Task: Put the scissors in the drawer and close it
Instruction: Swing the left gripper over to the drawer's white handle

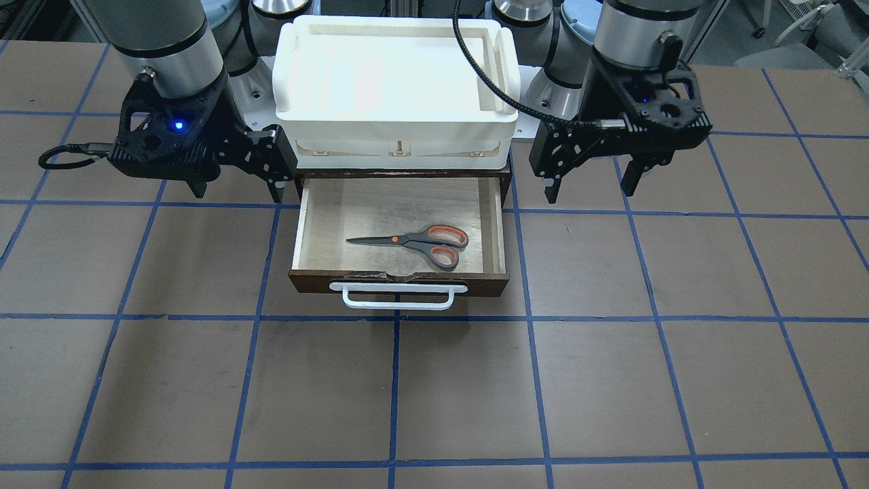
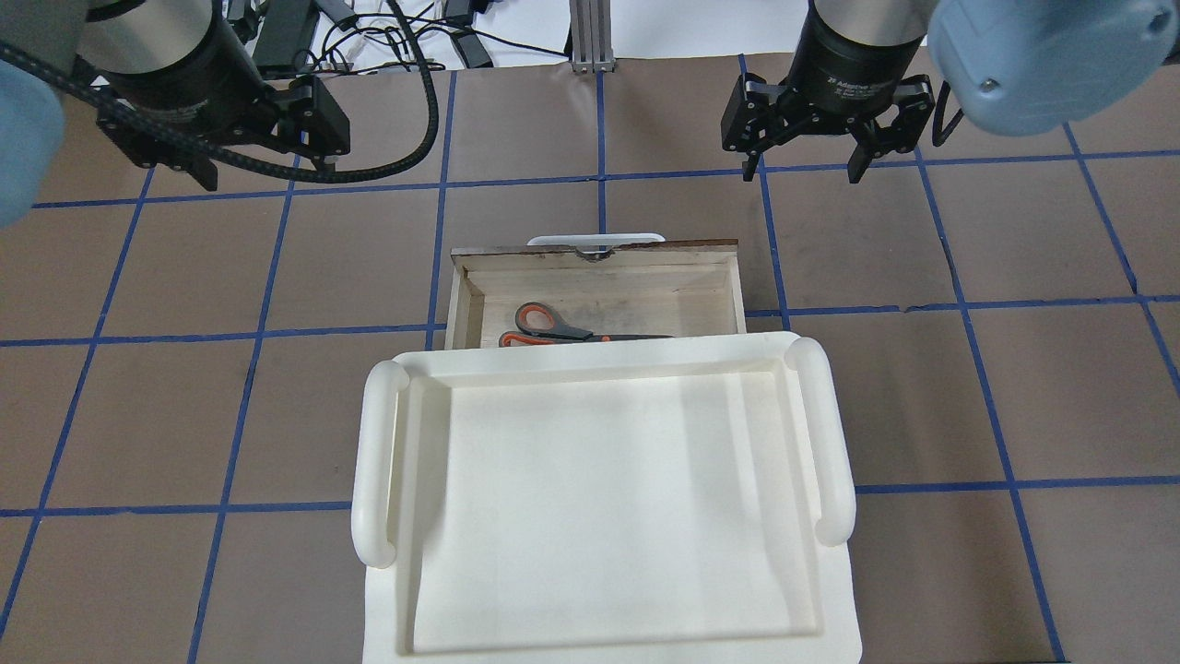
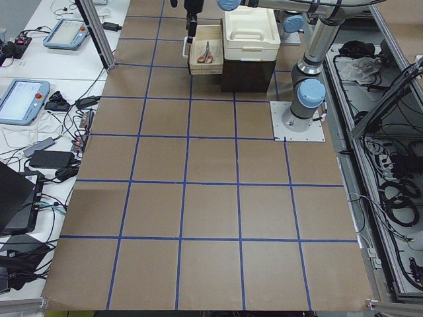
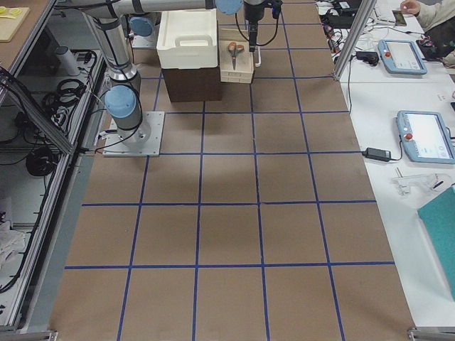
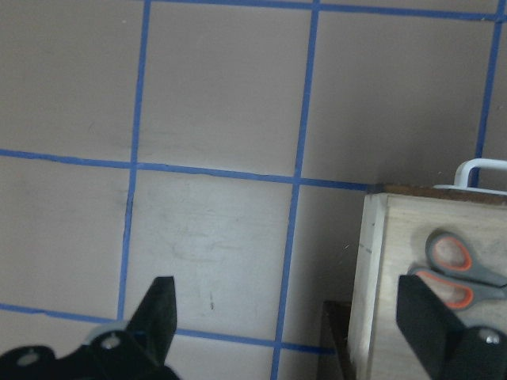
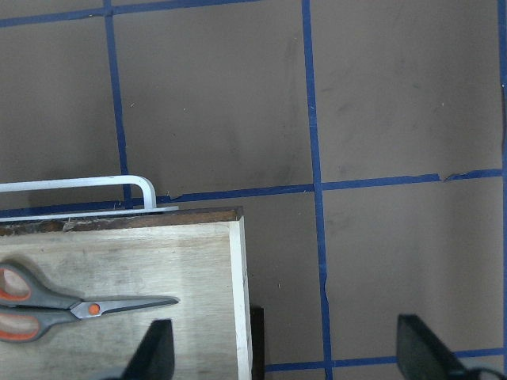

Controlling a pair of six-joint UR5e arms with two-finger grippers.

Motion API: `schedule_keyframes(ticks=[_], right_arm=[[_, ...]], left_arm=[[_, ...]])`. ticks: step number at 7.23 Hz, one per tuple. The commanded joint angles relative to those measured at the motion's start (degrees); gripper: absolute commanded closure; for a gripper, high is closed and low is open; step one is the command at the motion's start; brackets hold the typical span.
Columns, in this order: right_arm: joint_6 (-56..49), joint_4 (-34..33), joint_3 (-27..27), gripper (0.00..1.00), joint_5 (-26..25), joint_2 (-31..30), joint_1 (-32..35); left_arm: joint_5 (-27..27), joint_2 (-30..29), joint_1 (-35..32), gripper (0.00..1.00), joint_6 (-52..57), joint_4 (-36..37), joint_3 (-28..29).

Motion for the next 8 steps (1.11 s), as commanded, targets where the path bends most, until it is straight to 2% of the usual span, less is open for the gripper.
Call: schedule_keyframes(ticks=[1, 3, 6, 8], right_arm=[[0.12, -0.61, 0.01, 0.00, 0.01, -0.50, 0.00], [0.12, -0.70, 0.09, 0.00, 0.01, -0.85, 0.00], [0.21, -0.79, 0.36, 0.00, 0.01, -0.85, 0.00], [0.12, -0.70, 0.27, 0.00, -0.08, -1.03, -0.35]], left_arm=[[0.03, -6.61, -4.62, 0.00, -5.31, 6.05, 1.56], [0.20, -13.99, -8.84, 0.00, -8.74, 12.63, 2.44], [0.91, -22.79, -12.54, 0.00, -9.11, 15.37, 5.95], [0.91, -26.14, -13.68, 0.00, -9.37, 18.63, 6.22]])
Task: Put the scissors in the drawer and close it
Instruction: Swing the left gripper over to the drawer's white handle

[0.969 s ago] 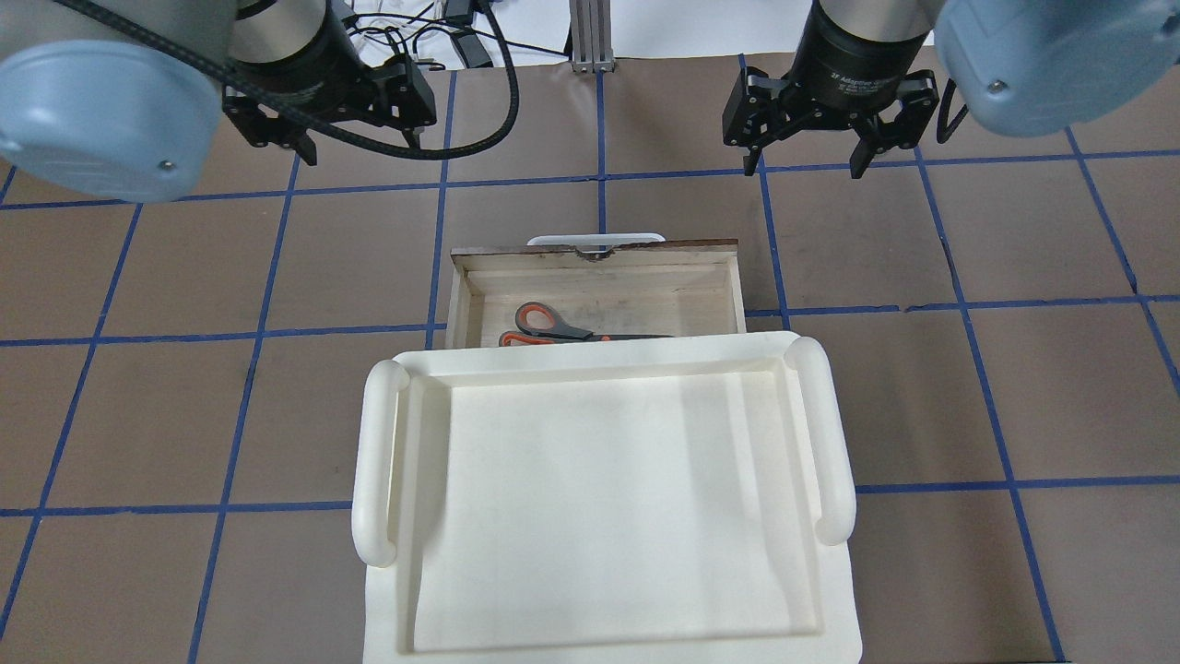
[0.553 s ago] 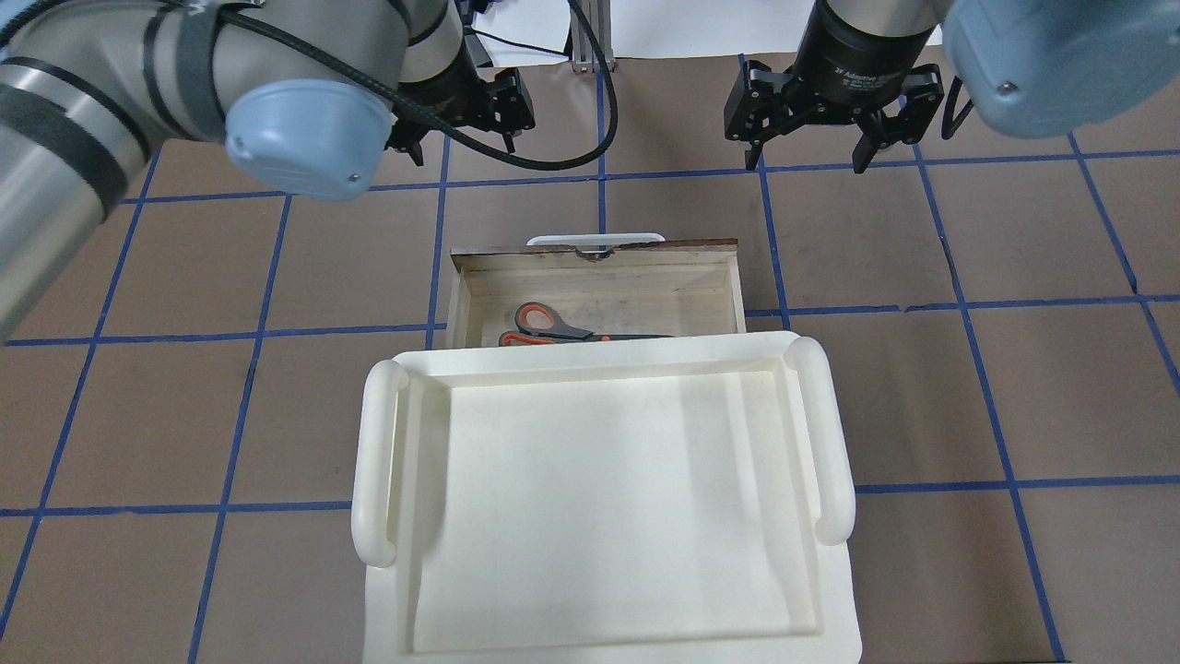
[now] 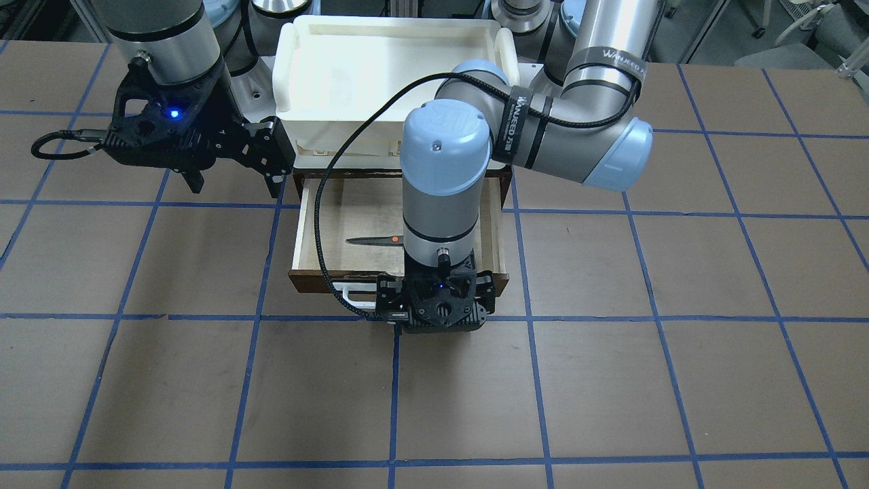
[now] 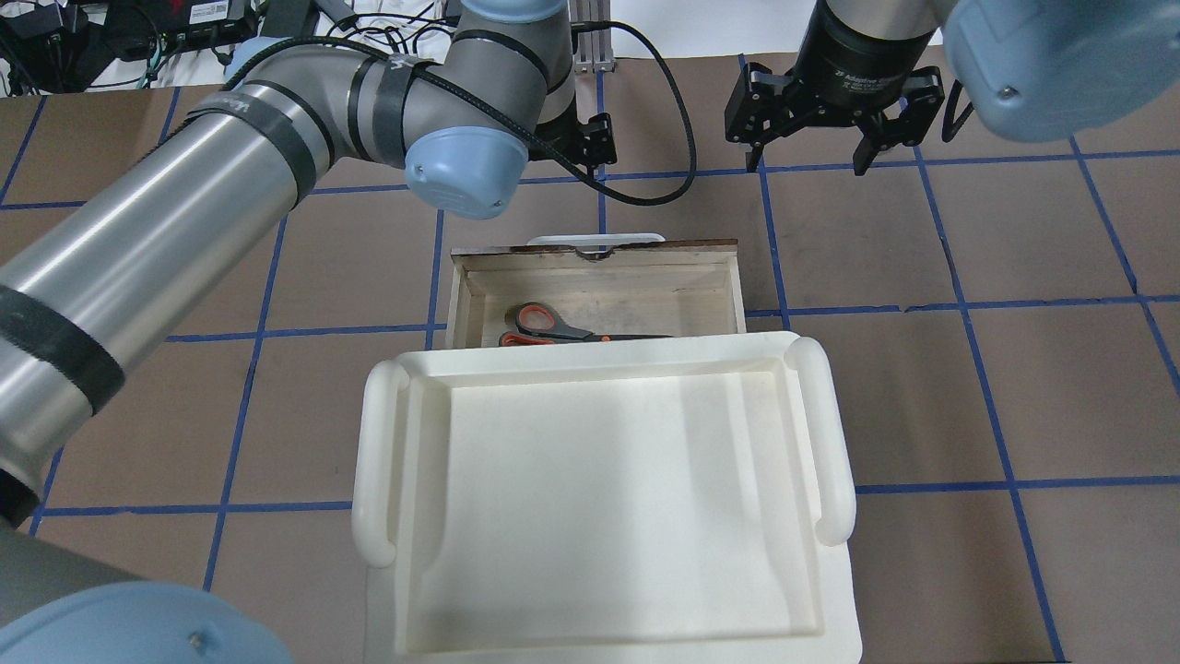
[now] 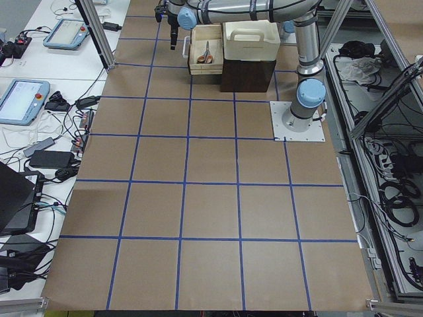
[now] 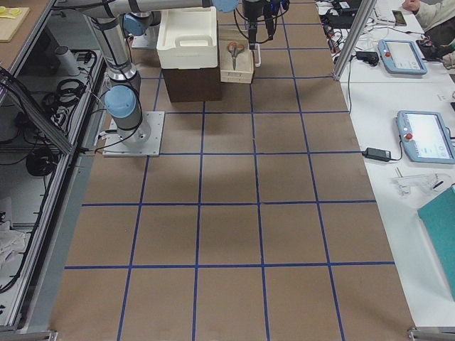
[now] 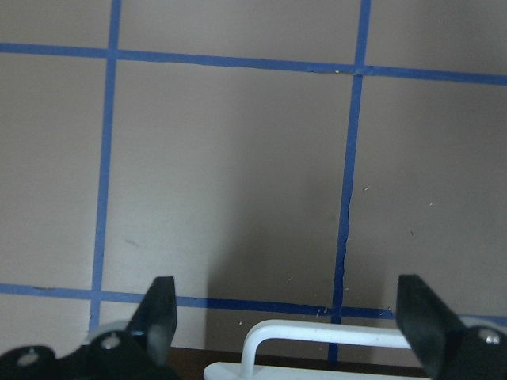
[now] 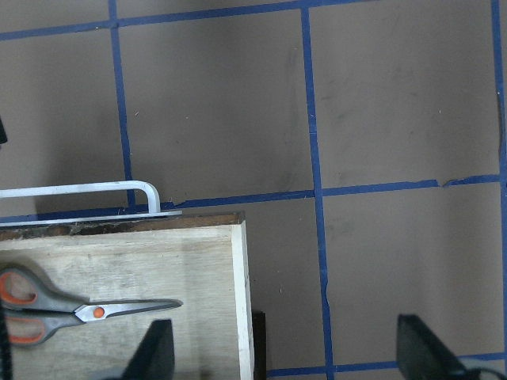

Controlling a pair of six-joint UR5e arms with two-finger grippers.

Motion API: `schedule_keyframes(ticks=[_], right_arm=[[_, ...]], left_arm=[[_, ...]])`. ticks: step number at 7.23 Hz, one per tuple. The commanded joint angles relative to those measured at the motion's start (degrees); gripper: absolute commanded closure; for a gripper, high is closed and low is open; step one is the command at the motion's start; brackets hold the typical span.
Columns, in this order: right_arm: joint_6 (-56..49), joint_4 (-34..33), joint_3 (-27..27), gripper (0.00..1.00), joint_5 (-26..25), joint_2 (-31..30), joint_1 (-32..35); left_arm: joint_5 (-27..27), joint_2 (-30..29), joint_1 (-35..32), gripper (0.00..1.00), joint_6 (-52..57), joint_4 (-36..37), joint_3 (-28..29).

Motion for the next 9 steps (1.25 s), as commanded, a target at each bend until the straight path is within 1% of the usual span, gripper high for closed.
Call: schedule_keyframes(ticks=[1, 3, 4, 5, 7, 8, 9], right_arm=[[-0.59, 0.33, -0.07, 0.00, -0.06, -0.30, -1.62], [-0.77, 0.94, 0.02, 0.00, -0.06, -0.65, -3.39], [-0.77, 1.03, 0.02, 0.00, -0.06, -0.74, -3.39], [-0.51, 1.12, 0.02, 0.00, 0.11, -0.92, -3.39], [-0.51, 1.12, 0.02, 0.00, 0.81, -1.62, -3.30], [-0.42, 1.21, 0.02, 0.00, 0.73, -1.62, -3.30], [-0.42, 1.30, 0.10, 0.00, 0.64, -1.62, -3.30]], left_arm=[[-0.07, -3.51, -1.73, 0.00, 0.35, 1.77, 0.35], [-0.16, -4.05, -1.91, 0.00, 0.79, -0.59, 0.27], [-0.24, -3.53, -1.91, 0.00, 0.88, -4.17, 0.35], [-0.68, -3.35, -1.91, 0.00, 0.79, -6.21, 0.35], [-1.03, -2.56, -2.17, 0.00, 0.53, -8.51, 0.35], [-2.52, -2.12, -2.17, 0.00, 0.53, -11.13, 0.35], [-2.79, -1.69, -2.17, 0.00, 0.36, -12.63, 0.35]])
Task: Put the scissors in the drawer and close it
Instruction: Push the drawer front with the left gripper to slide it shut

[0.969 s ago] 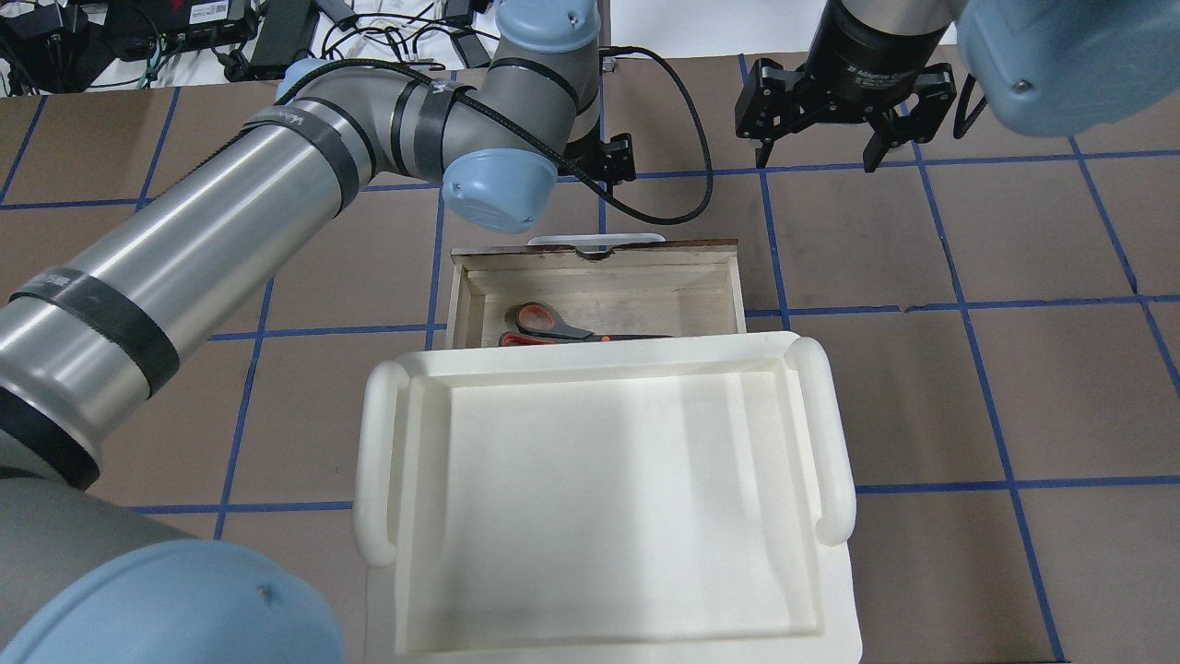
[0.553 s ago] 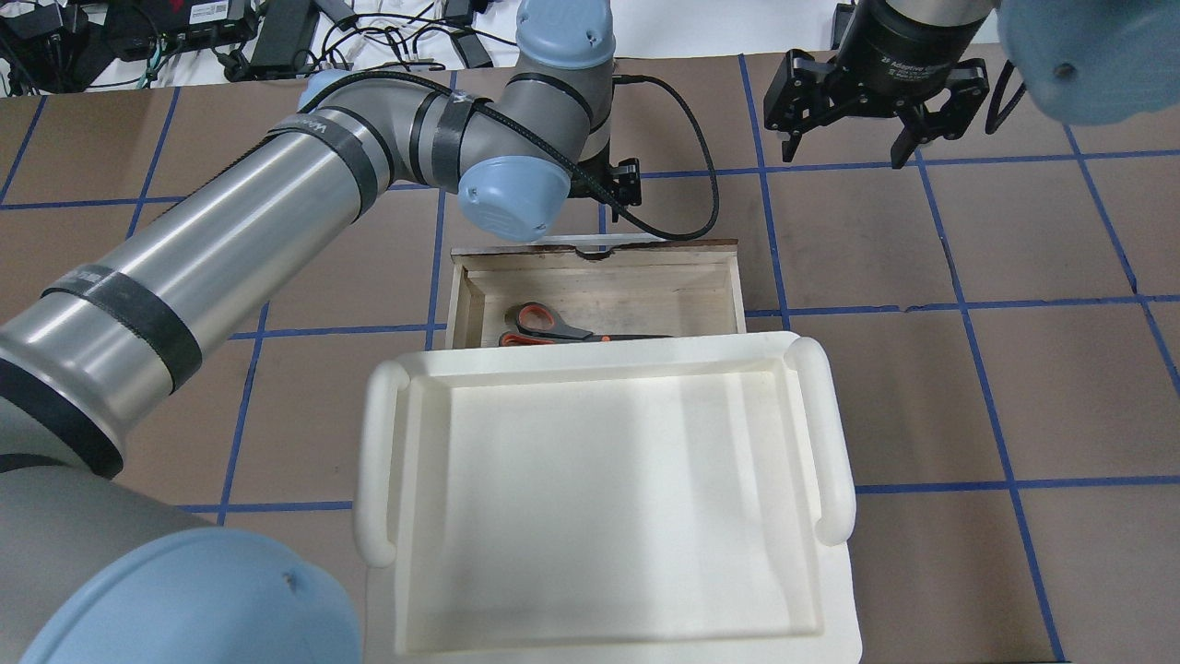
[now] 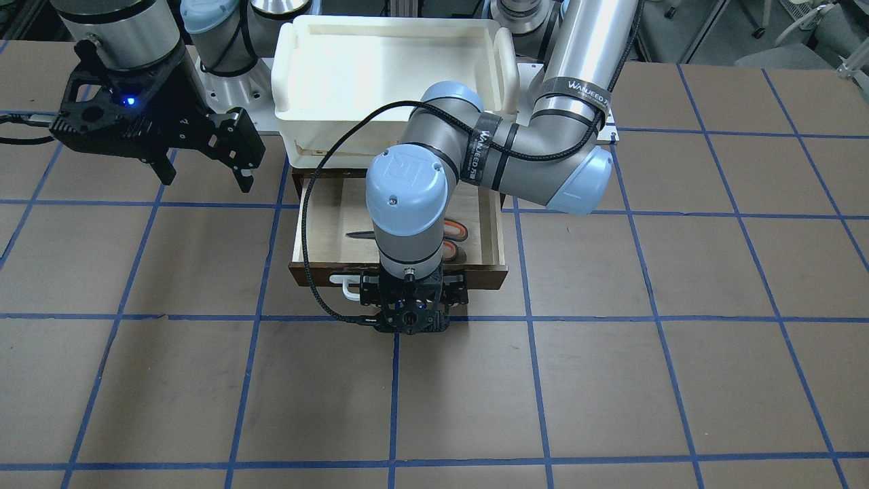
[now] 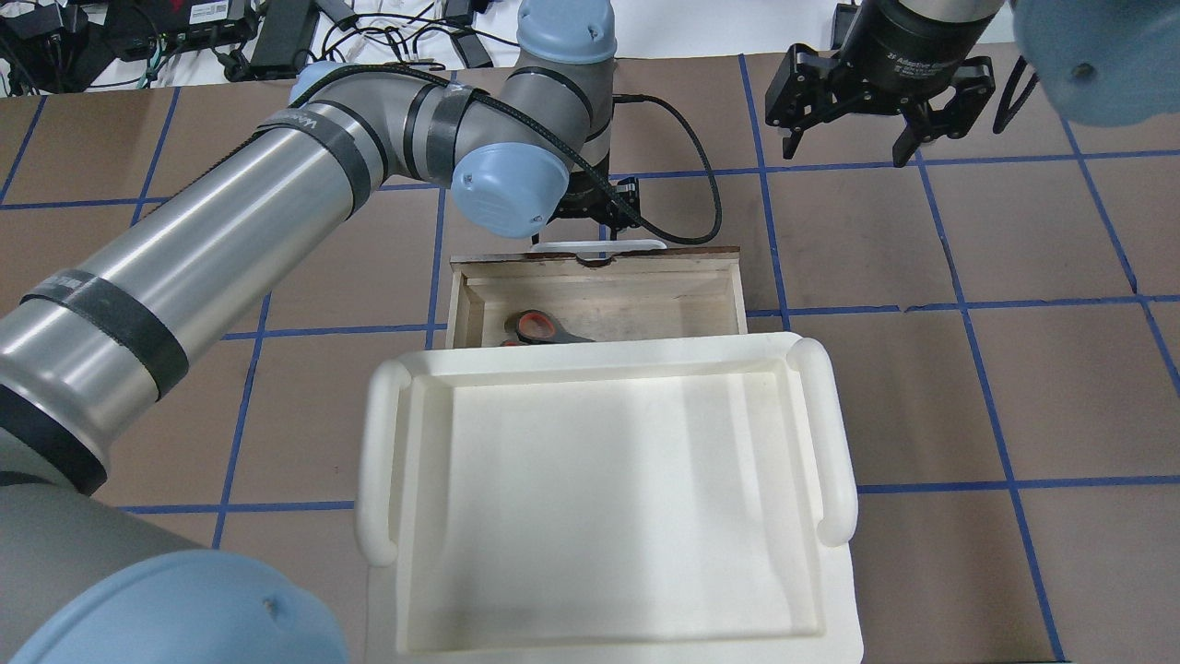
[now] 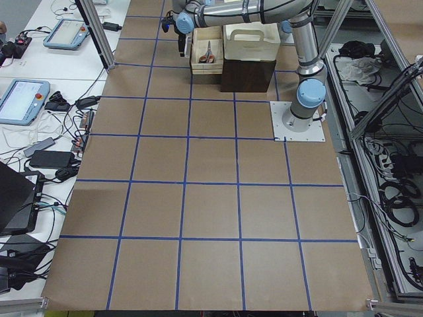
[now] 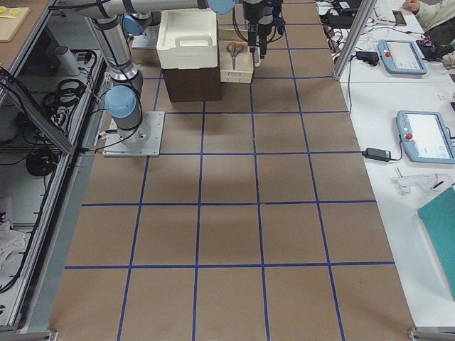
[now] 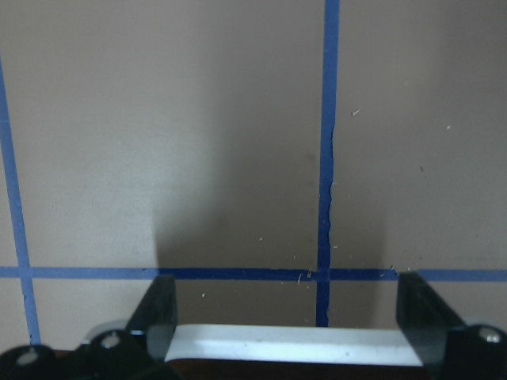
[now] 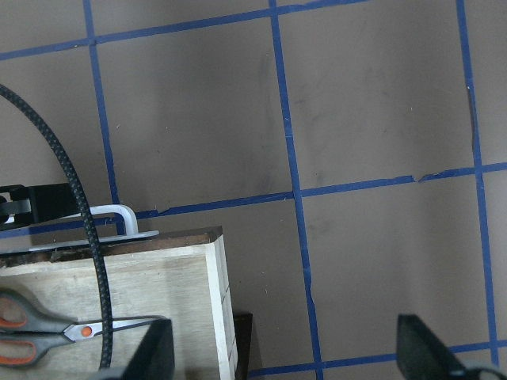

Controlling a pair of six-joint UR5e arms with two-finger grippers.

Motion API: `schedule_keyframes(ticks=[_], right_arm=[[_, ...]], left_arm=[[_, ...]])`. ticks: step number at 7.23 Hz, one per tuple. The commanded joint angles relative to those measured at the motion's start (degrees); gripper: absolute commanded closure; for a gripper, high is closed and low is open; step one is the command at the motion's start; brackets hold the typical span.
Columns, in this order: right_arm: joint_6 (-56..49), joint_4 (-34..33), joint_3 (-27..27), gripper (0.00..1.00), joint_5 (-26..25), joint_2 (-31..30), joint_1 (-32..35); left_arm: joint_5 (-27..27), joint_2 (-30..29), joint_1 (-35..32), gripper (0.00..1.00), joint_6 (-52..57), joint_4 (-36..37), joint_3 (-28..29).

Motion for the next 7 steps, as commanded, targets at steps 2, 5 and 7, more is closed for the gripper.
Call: schedule_keyframes(ticks=[2, 5, 7], right_arm=[[0.03, 0.36, 0.06, 0.00, 0.11, -0.21, 0.09], [0.03, 3.07, 0.15, 0.00, -0.32, -1.01, 0.09], [-0.06, 3.09, 0.15, 0.00, -0.41, -0.92, 0.01]], left_arm=[[-2.39, 1.84, -0.06, 0.00, -0.43, -6.98, -0.10], [-6.35, 2.81, 0.73, 0.00, -0.17, -15.23, -1.24], [-6.52, 2.81, 1.60, 0.00, 0.01, -22.70, -2.30]])
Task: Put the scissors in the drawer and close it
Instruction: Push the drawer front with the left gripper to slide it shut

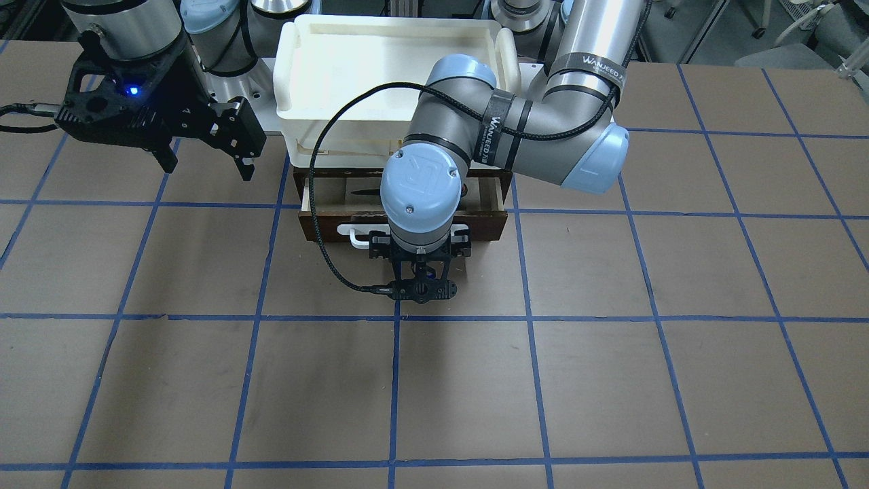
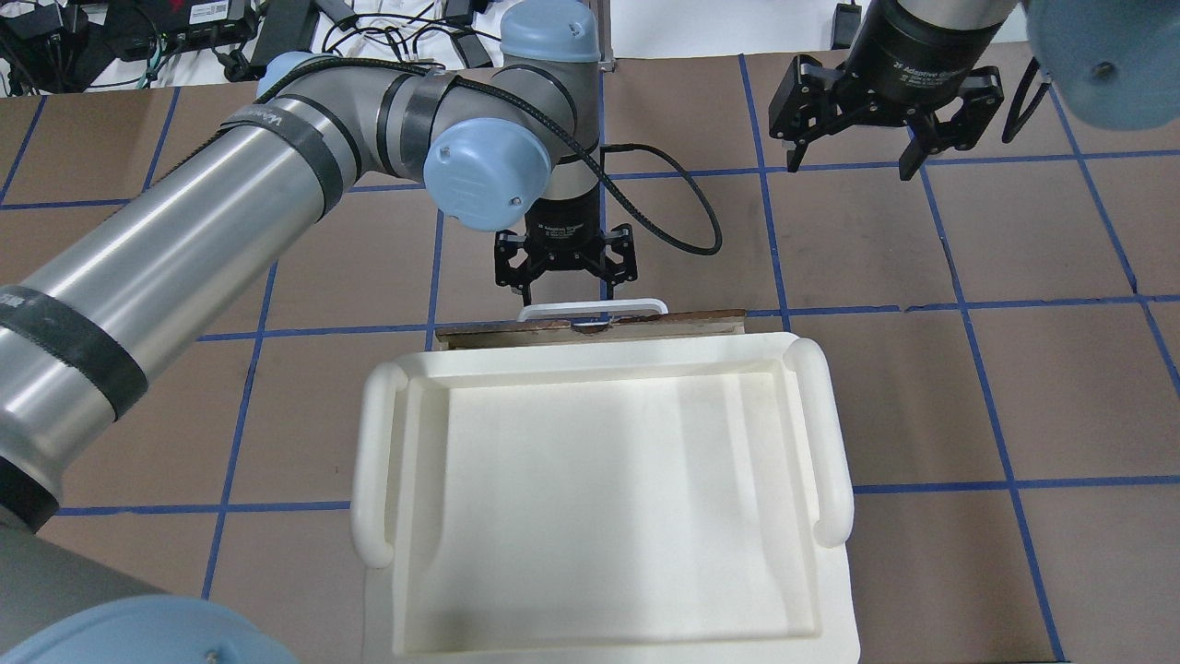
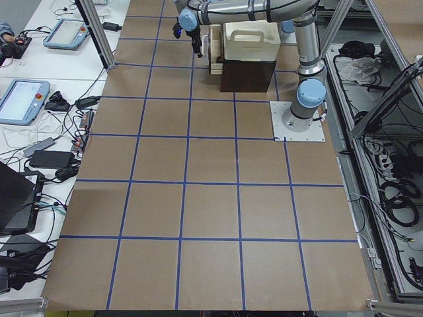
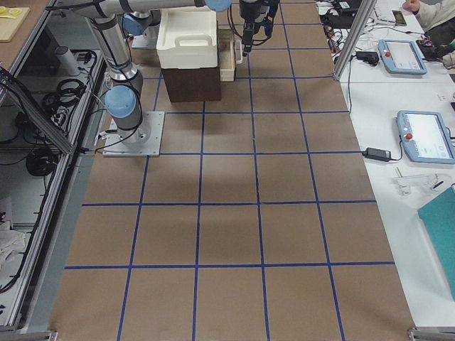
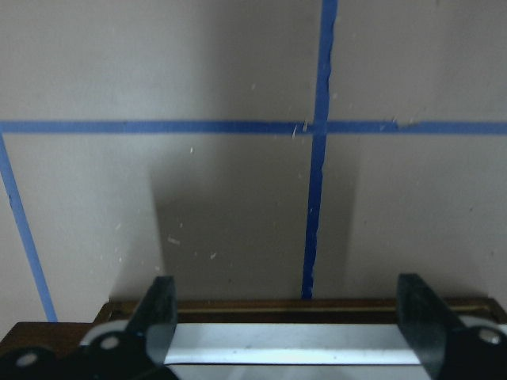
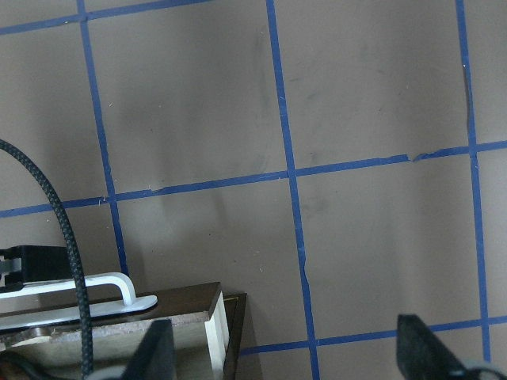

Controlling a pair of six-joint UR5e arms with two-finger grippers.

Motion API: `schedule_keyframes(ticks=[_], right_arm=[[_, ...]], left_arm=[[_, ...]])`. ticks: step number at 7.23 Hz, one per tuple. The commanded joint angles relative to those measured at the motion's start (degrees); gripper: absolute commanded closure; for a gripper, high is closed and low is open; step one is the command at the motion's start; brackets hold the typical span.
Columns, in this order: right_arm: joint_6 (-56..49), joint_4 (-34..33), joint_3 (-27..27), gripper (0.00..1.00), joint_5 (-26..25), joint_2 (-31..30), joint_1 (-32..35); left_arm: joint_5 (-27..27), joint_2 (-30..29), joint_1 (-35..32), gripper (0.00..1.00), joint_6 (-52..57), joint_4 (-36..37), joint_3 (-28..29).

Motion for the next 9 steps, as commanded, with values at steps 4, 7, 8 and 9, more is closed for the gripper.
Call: schedule_keyframes(ticks=[4, 7, 8, 9], right_arm=[[-0.20, 0.21, 0.02, 0.00, -0.34, -0.09, -0.06], [-0.28, 0.30, 0.02, 0.00, -0.34, -0.01, -0.06], [-0.20, 0.30, 0.02, 0.00, -0.42, -0.01, -0.06], [-0.28, 0.39, 0.02, 0.00, -0.42, -0.01, -0.06]], left_arm=[[-3.73, -0.04, 0.61, 0.00, -0.53, -7.95, -1.83], [-4.63, 0.13, 0.26, 0.00, -0.44, -9.96, -3.15], [-4.72, 0.22, 0.44, 0.00, -0.36, -9.80, -2.98], [-4.28, 0.22, 0.61, 0.00, 0.17, -7.97, -2.54]])
